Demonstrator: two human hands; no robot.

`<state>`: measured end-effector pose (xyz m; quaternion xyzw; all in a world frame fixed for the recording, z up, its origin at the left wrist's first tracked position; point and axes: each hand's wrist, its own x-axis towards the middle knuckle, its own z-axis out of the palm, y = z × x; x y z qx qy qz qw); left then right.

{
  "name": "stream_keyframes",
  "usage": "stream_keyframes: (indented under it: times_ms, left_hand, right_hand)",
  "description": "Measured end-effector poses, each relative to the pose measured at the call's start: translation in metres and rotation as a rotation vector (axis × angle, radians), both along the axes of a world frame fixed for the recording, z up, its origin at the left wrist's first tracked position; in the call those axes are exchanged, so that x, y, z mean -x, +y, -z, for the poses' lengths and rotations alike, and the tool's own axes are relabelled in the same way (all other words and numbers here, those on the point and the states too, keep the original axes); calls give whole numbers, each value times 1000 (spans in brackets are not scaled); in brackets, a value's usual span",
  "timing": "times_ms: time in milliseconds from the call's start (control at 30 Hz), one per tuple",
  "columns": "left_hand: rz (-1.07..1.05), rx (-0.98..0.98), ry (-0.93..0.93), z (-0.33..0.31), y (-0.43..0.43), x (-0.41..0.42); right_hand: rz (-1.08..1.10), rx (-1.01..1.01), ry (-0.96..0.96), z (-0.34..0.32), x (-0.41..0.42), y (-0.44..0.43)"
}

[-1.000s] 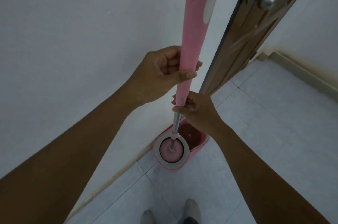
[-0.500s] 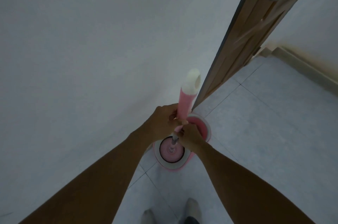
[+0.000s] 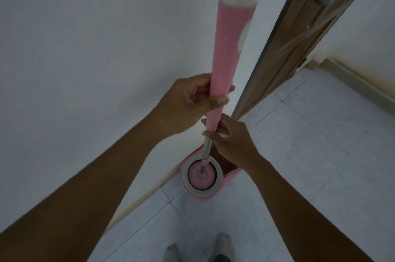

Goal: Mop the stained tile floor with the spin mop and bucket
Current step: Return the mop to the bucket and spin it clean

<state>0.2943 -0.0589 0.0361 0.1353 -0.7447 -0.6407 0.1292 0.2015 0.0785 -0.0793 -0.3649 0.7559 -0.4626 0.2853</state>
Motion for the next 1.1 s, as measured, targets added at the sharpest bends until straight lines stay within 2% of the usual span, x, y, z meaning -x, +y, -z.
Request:
stream_keyframes:
  times_ms: [133, 233, 433, 533, 633, 733, 833, 1000, 1100]
  left_hand:
    - [5, 43, 105, -36, -2, 2]
    - [-21, 66, 83, -28, -2, 4]
    - [-19, 236, -159, 39, 2, 5]
    - [-28, 291, -307, 67, -8, 3]
    - [103, 274, -513, 93, -6, 3]
    - [188, 265, -592, 109, 4, -3]
    - [122, 169, -520, 108, 10, -10]
    - [34, -18, -283, 69, 8, -9]
    - [22, 9, -151, 34, 7, -6]
  right_hand:
    - [-5, 107, 85, -35, 1, -3]
    - [14, 65, 93, -27, 1, -6]
    - [175, -31, 160, 51, -23, -16]
    - [133, -175, 25, 80, -26, -26]
    - [97, -314, -73, 104, -21, -24]
    - [38, -396, -106, 115, -19, -10]
    - [51, -369, -101, 109, -22, 4]
    - [124, -167, -209, 71, -15, 3]
    - [76, -67, -111, 40, -4, 3]
